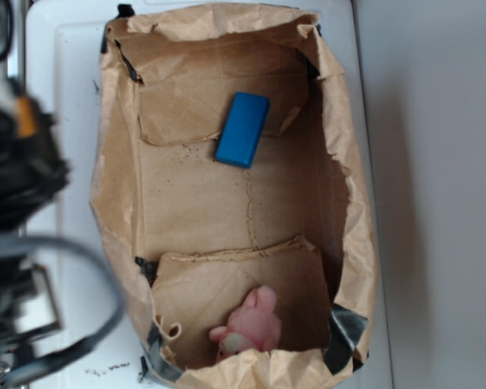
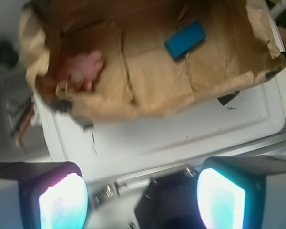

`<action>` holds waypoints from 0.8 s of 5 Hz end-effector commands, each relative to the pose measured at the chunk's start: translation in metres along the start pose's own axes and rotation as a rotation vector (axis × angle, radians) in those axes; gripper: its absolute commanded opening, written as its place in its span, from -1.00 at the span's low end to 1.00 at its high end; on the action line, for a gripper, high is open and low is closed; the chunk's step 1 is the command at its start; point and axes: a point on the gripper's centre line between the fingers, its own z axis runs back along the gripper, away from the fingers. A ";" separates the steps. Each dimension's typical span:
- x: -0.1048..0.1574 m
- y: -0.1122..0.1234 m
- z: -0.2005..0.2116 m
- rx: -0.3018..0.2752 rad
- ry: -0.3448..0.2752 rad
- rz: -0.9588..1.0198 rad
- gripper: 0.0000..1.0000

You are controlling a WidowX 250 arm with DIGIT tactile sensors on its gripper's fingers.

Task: Grab the blue block.

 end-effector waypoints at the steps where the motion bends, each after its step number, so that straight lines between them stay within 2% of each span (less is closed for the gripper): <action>1: 0.058 0.015 -0.016 0.002 -0.185 0.342 1.00; 2: 0.071 0.025 -0.035 0.005 -0.263 0.432 1.00; 3: 0.076 0.042 -0.057 0.022 -0.255 0.538 1.00; 4: 0.076 0.042 -0.057 0.022 -0.255 0.538 1.00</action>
